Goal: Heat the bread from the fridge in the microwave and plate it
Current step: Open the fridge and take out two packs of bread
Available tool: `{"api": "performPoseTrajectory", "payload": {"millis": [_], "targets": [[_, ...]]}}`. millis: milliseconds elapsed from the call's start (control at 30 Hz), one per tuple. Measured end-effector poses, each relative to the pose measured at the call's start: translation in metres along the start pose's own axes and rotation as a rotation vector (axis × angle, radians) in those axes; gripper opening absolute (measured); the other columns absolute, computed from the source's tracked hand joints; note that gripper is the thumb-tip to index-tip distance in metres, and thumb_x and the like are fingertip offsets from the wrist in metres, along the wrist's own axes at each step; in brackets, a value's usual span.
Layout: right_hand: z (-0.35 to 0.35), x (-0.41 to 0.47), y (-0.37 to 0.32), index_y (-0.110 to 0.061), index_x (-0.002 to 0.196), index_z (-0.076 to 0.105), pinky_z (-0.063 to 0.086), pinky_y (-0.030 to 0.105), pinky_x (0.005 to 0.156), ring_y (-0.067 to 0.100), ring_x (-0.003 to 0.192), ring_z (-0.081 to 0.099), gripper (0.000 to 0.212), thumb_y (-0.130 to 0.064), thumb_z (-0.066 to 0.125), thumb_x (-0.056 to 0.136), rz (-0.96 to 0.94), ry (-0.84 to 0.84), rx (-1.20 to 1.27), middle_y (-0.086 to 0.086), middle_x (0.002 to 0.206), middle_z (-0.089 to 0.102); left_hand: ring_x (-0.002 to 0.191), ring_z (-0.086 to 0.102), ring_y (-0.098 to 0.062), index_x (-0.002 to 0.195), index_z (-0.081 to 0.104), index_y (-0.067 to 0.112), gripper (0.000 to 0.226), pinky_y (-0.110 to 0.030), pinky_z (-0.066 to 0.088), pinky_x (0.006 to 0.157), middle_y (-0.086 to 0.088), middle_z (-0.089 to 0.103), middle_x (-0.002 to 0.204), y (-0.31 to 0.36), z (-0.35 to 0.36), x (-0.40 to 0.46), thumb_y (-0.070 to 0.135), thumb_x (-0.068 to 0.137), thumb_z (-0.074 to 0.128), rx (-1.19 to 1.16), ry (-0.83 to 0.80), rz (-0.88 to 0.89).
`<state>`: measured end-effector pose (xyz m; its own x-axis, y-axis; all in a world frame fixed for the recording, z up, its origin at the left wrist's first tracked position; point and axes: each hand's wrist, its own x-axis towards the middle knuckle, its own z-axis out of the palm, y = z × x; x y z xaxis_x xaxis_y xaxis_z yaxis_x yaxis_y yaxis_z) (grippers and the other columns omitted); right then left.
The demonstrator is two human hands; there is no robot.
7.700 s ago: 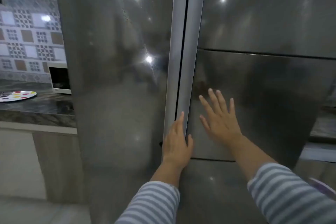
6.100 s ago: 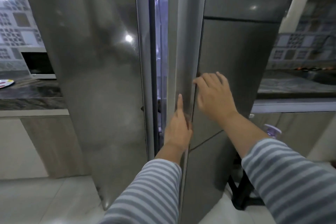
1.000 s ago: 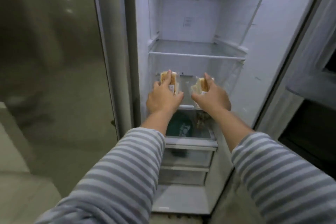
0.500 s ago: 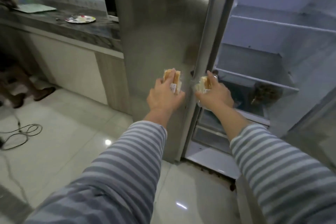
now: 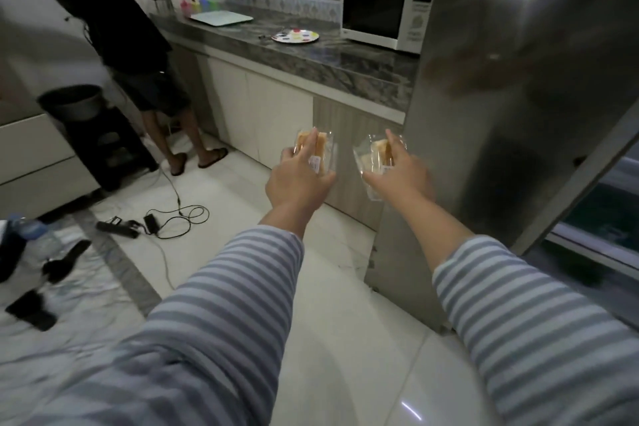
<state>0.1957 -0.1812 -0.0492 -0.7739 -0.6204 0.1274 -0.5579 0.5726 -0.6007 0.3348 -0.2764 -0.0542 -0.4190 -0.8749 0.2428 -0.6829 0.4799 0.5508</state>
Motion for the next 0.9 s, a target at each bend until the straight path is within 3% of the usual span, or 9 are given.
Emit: {"api": "performPoseTrajectory", "payload": {"millis": [367, 767, 900], "targets": [[0.072, 0.121, -0.084, -0.053, 0.144, 0.016, 0.047, 0.046, 0.097, 0.031, 0.118, 0.052, 0.093, -0.056, 0.066, 0.065, -0.08, -0.021, 0.04, 0.002, 0.132, 0.056, 0.112, 0.055, -0.024, 0.145, 0.016, 0.054, 0.077, -0.032, 0.04, 0.076, 0.001, 0.049, 0.128, -0.052, -0.003, 0.142, 0.054, 0.08, 0.057, 0.007, 0.053, -0.061], [0.109, 0.315, -0.138, -0.054, 0.145, 0.016, 0.043, 0.04, 0.096, 0.031, 0.129, 0.044, 0.085, -0.053, 0.065, 0.076, -0.082, 0.036, -0.058, 0.004, 0.142, 0.045, 0.108, 0.057, -0.024, 0.144, 0.017, 0.055, 0.076, -0.03, 0.04, 0.073, 0.002, 0.051, 0.125, -0.042, 0.04, 0.346, 0.055, 0.08, 0.058, -0.06, 0.084, -0.034], [0.131, 0.38, -0.155, -0.055, 0.144, 0.017, 0.043, 0.041, 0.096, 0.031, 0.127, 0.046, 0.084, -0.054, 0.065, 0.075, -0.07, 0.074, -0.05, 0.003, 0.138, 0.048, 0.111, 0.057, -0.026, 0.145, 0.017, 0.055, 0.076, -0.032, 0.042, 0.079, 0.002, 0.05, 0.13, -0.048, 0.054, 0.423, 0.056, 0.08, 0.057, -0.058, 0.075, -0.006]]}}
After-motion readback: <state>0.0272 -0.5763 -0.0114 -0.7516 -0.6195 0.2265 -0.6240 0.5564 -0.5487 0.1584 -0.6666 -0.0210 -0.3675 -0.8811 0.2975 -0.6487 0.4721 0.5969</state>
